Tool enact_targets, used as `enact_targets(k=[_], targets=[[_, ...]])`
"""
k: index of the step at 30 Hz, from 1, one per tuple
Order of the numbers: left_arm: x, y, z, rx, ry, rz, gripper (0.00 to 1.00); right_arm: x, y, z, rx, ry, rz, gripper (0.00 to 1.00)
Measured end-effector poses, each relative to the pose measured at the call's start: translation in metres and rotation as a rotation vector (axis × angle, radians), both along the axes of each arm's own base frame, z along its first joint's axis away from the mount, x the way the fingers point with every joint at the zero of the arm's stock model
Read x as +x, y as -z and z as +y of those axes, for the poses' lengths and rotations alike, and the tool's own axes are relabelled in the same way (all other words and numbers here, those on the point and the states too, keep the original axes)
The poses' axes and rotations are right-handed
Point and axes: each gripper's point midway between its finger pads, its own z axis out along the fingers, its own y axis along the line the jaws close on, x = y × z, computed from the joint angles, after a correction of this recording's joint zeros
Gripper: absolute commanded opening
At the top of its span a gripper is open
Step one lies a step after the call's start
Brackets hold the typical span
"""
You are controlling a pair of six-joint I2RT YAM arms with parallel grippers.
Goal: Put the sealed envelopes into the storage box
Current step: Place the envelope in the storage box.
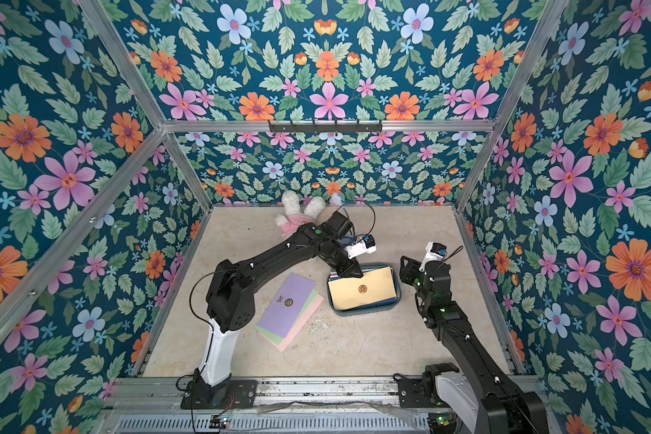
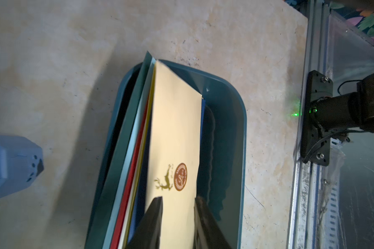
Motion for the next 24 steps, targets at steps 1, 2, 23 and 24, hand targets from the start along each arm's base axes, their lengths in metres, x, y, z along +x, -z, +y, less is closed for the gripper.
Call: enact_targets(k=[1, 2, 23, 24], targets=[[0.001, -0.005, 0.002, -0.008, -0.019, -0.017, 0.29, 0.003, -0.001, 0.002, 0.003, -0.009, 0.004, 0.44], [0.002, -0.008, 0.004, -0.014, -0.033, -0.028, 0.28, 0.005, -0.002, 0.004, 0.006, -0.019, 0.010, 0.42], [-0.011, 0.004, 0.092, -0.168, -0.396, -0.005, 0.23, 0.064, 0.063, 0.083, -0.125, -0.214, 0.426, 0.28], [-0.012, 0.004, 0.093, -0.172, -0.398, -0.006, 0.23, 0.063, 0.067, 0.080, -0.137, -0.204, 0.445, 0.28]])
